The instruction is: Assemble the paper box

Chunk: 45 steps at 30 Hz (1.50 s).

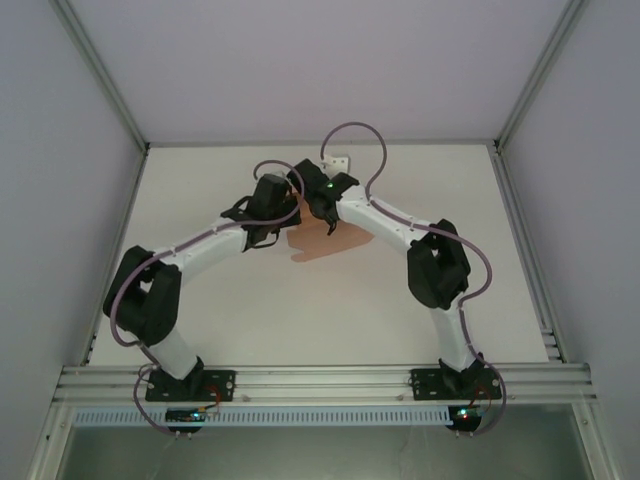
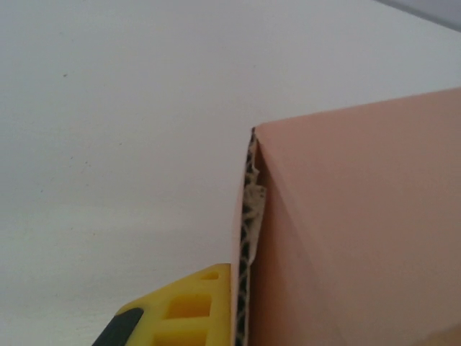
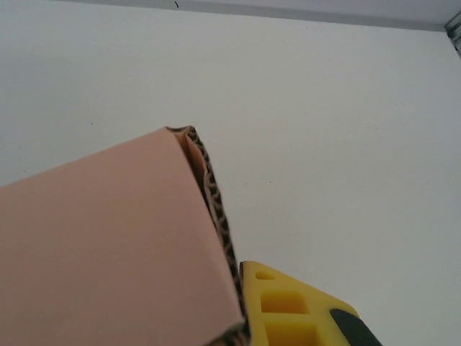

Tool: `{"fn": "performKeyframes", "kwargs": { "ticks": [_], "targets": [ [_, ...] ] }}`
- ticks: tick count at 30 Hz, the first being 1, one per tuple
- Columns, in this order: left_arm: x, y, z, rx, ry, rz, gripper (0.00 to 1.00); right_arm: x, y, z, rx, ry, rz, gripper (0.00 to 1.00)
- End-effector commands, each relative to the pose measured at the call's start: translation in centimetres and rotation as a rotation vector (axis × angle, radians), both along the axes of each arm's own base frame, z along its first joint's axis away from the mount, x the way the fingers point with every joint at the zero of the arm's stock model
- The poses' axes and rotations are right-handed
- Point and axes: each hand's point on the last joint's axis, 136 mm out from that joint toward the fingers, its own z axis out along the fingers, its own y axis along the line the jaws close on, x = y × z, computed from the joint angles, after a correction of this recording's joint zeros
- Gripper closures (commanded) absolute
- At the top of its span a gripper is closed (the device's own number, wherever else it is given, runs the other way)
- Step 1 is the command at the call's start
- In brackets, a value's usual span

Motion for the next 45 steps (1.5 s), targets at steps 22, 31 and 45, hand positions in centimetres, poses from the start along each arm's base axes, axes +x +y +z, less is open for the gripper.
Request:
{"fn": "performKeyframes", "kwargs": {
  "ticks": [22,31,45],
  "targets": [
    [1.2,2.0,2.4,0.020,-0.091,0.035,1.00,-0.3,1.8,2.9,0.198,-0.158,0.418,0.61],
    [1.1,0.9,4.7,0.028,-0.142,-0.142,1.00,-6.6,5.0,7.2,0.459,-0.231,0.744,0.01],
    [-7.4,0.4,2.0,0.369,0.059,-1.065,1.00,-12.3,-13.8,7.6,0.584,-0.172,0.214,0.01]
  ]
}}
